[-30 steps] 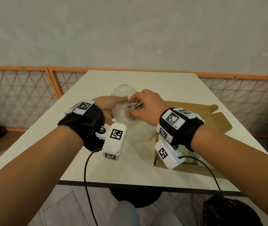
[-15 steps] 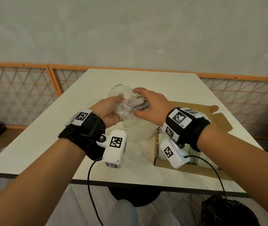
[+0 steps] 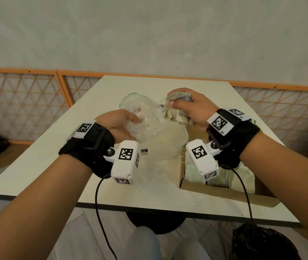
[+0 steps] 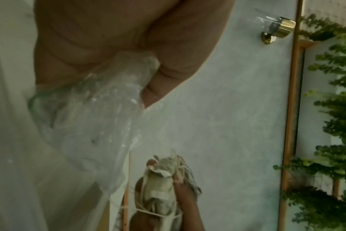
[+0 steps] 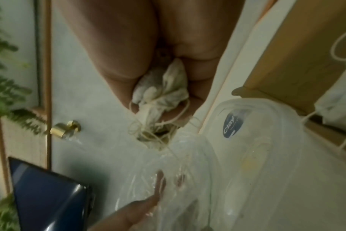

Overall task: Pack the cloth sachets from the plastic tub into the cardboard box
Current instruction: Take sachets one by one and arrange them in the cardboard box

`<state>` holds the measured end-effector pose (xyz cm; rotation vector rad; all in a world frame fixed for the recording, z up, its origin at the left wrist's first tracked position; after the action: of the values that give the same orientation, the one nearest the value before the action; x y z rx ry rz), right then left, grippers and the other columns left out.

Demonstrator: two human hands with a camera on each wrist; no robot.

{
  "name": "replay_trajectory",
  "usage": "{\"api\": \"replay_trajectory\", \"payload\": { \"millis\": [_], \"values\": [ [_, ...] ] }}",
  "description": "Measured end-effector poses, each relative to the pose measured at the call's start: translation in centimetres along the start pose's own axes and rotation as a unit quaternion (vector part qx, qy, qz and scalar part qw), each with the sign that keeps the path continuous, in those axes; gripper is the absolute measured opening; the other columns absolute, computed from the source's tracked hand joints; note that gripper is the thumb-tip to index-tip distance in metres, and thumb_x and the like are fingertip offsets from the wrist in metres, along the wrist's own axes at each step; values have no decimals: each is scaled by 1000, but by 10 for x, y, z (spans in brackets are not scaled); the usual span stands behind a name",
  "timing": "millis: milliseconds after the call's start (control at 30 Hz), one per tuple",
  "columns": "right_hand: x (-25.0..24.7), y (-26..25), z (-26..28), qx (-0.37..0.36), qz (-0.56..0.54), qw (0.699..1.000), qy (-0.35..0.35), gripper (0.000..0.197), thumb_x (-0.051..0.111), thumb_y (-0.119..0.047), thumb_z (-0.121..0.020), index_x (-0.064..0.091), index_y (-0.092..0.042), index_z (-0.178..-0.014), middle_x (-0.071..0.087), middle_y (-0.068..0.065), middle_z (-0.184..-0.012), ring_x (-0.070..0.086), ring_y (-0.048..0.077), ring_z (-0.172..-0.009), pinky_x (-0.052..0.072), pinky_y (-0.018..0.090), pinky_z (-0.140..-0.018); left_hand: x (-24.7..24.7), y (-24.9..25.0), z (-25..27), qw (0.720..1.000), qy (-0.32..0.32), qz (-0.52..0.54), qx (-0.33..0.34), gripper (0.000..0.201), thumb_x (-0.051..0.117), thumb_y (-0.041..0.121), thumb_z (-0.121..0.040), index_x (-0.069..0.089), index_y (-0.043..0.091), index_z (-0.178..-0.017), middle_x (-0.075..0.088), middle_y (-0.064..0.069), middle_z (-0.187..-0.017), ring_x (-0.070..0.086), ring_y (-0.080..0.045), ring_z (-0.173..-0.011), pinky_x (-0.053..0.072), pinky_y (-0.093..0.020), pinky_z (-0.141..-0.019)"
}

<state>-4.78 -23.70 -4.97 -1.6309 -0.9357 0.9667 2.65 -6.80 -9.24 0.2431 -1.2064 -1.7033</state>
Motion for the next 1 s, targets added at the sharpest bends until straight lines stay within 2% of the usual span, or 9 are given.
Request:
{"api": "replay_trajectory", "payload": {
  "millis": [167, 267, 333, 433, 533, 633, 733, 833, 1000],
  "values": [
    [-9, 12, 0, 40, 0, 999, 20, 15, 65, -8, -82, 65, -19, -92, 64, 2, -83, 62, 9, -66, 44, 14, -44, -28, 6, -9, 983, 146, -113, 18, 65, 76, 18, -75, 45, 8, -131, 54, -15, -123, 51, -38, -119, 47, -59, -89],
    [-12, 10, 7, 44, 17, 999, 17, 15, 63, -4, -84, 63, -13, -97, 63, -1, -80, 58, -3, -49, 37, 7, -38, -35, 25, -3, 939, 262, -162, 156, 88, 76, 30, -76, 25, 17, -146, 38, -12, -143, 37, -36, -132, 36, -49, -102],
    [-18, 8, 12, 36, 68, 997, 10, 18, 63, -7, -85, 63, -12, -102, 63, -9, -72, 55, -7, -43, 35, 6, -36, -26, 33, 16, 912, 277, -139, 267, 69, 70, 27, -82, 31, 25, -140, 35, -5, -144, 44, -26, -126, 39, -39, -99],
    [-31, 6, 24, 38, 136, 990, 0, 21, 65, -15, -85, 64, -17, -105, 60, -16, -61, 52, -9, -41, 34, 5, -36, 5, 25, 55, 891, 209, -107, 389, 29, 63, 18, -88, 49, 28, -111, 53, 5, -116, 55, -9, -97, 47, -26, -82],
    [-46, 6, 45, 33, 122, 992, -7, 20, 64, -8, -84, 63, -13, -103, 64, -13, -71, 58, -9, -53, 40, 3, -47, 36, -13, 62, 946, 73, -7, 316, 15, 57, 9, -90, 55, 24, -91, 62, 4, -91, 60, -8, -76, 46, -17, -59],
    [-58, 8, 70, 31, 134, 990, -18, 19, 69, -11, -80, 66, -18, -97, 68, -4, -91, 65, 4, -84, 50, 14, -74, 73, -59, 46, 980, -30, 70, 184, 7, 53, 11, -93, 57, 17, -92, 62, 1, -86, 61, -14, -79, 50, -22, -63],
    [-64, 11, 93, 36, 210, 975, -61, 17, 70, -20, -80, 67, -29, -94, 69, -7, -92, 64, 7, -92, 47, 23, -87, 105, -85, 28, 984, -51, 75, 153, 8, 50, 17, -97, 55, 13, -102, 61, 0, -92, 58, -15, -84, 47, -28, -70],
    [-63, 6, 110, 30, 183, 979, -87, 23, 66, -11, -83, 63, -21, -103, 69, -1, -96, 64, 9, -91, 48, 21, -85, 138, -97, 20, 982, -125, 86, 110, 31, 42, 32, -100, 58, 7, -111, 65, -9, -96, 61, -18, -81, 51, -30, -67],
    [-53, -6, 122, -17, 209, 972, -105, 37, 61, -10, -87, 50, -11, -122, 64, 1, -102, 61, 9, -94, 47, 17, -86, 172, -107, 29, 955, -247, 165, 26, 50, 44, 55, -91, 65, 10, -86, 69, -7, -77, 68, -17, -72, 57, -26, -65]
  ]
}}
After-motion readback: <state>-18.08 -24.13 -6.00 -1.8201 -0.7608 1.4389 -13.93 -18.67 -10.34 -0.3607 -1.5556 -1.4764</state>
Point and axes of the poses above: each hand's wrist, its own z-axis away from the middle knuckle, its own x-axis out of the palm, y = z × x, the point moved 5 cm from there along -z, towards the middle knuckle
